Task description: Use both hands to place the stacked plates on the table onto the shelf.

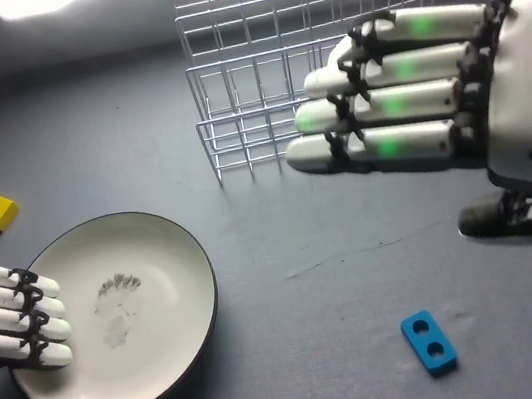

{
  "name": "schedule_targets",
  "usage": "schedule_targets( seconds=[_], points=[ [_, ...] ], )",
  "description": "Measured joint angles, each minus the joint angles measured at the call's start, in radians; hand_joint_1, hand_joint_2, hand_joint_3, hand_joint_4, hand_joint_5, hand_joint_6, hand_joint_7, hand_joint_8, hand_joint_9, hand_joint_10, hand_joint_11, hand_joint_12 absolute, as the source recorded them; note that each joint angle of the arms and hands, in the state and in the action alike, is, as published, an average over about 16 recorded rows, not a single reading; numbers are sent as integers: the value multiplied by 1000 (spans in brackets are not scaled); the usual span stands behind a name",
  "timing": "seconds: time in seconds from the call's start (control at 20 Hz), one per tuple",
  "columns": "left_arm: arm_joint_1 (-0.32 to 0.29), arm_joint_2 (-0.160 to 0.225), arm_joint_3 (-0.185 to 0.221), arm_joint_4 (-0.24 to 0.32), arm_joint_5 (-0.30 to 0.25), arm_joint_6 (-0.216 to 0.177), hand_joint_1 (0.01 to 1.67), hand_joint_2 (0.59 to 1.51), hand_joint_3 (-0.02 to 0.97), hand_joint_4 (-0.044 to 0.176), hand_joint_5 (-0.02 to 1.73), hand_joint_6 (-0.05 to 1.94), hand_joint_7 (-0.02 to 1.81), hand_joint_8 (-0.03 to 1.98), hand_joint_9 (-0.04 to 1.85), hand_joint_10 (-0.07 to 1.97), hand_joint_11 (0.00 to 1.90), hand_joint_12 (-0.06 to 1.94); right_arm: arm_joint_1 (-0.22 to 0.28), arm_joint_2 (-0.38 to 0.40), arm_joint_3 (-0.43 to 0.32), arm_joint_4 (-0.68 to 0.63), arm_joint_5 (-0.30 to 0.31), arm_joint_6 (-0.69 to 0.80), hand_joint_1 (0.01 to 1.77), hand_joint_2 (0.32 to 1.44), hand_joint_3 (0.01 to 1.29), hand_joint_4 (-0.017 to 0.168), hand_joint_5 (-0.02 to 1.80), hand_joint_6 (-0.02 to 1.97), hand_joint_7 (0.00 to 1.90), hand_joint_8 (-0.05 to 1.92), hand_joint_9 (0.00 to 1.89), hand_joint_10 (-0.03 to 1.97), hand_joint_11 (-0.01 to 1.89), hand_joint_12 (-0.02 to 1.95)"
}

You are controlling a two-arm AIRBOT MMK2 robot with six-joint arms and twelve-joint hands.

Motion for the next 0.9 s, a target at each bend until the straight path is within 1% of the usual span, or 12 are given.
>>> schedule_targets(
  seconds=[0.3,0.6,0.9],
  points=[
    [33,-6,16,-8,8,3,17,1059,18,-2,46,6,28,2,21,13,18,-5,19,-57,17,29,-71,-18,1241,947,18,5,260,23,261,15,237,13,11,694],
    [56,-13,26,-14,8,10,15,1064,18,-3,49,6,25,1,16,12,16,-17,56,-124,35,35,-150,-33,1241,951,18,5,264,23,263,14,230,12,12,651],
    [70,-22,20,-26,14,25,15,1063,18,-4,44,-2,15,-3,10,10,16,-21,90,-184,46,37,-207,-60,1229,950,17,5,263,23,268,14,232,12,12,664]
  ],
)
